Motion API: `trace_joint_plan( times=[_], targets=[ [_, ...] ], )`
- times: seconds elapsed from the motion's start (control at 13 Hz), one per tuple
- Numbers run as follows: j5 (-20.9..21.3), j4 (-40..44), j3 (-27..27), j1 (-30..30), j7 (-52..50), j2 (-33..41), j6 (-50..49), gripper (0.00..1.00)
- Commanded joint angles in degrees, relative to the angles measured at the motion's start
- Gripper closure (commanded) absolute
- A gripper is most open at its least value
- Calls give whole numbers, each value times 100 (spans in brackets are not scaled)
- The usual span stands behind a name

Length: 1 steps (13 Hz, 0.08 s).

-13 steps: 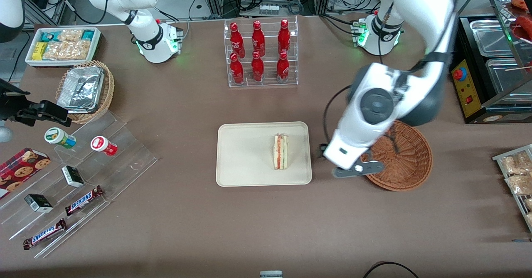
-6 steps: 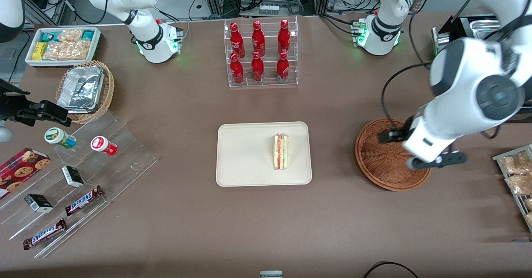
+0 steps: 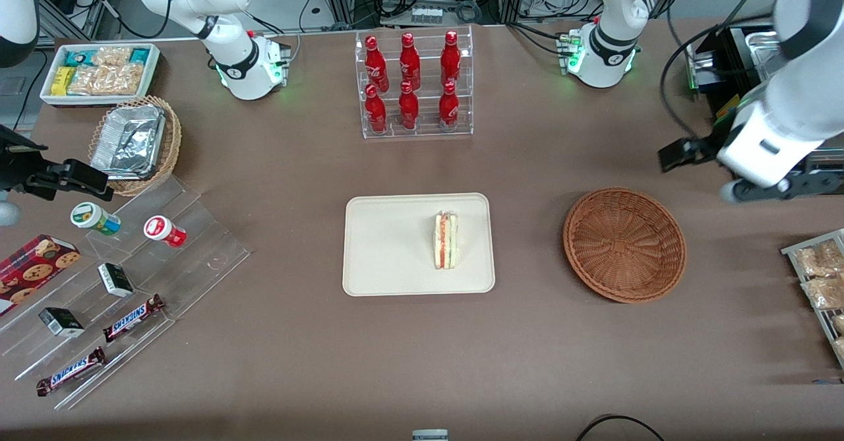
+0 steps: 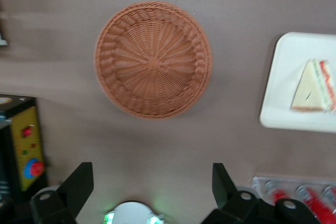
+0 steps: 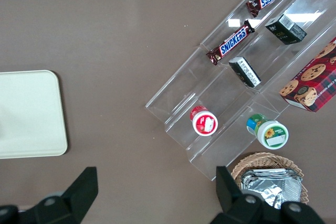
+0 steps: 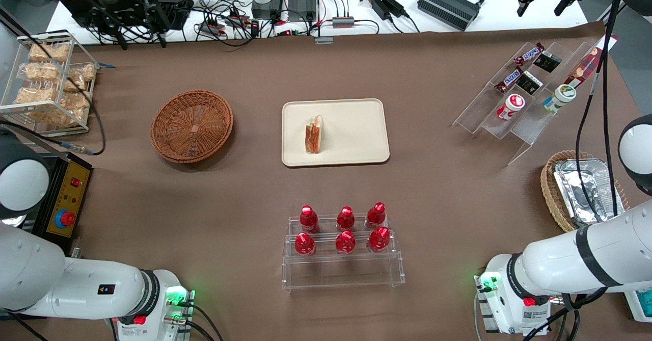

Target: Place sandwich from basket to tray

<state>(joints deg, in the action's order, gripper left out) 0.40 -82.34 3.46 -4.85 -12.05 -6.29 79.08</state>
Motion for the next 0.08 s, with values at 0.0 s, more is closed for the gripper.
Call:
trace_joint_plan(
  times=[0.0],
  targets=[
    [92,-150,58,99,238,84,-6,0]
  ],
)
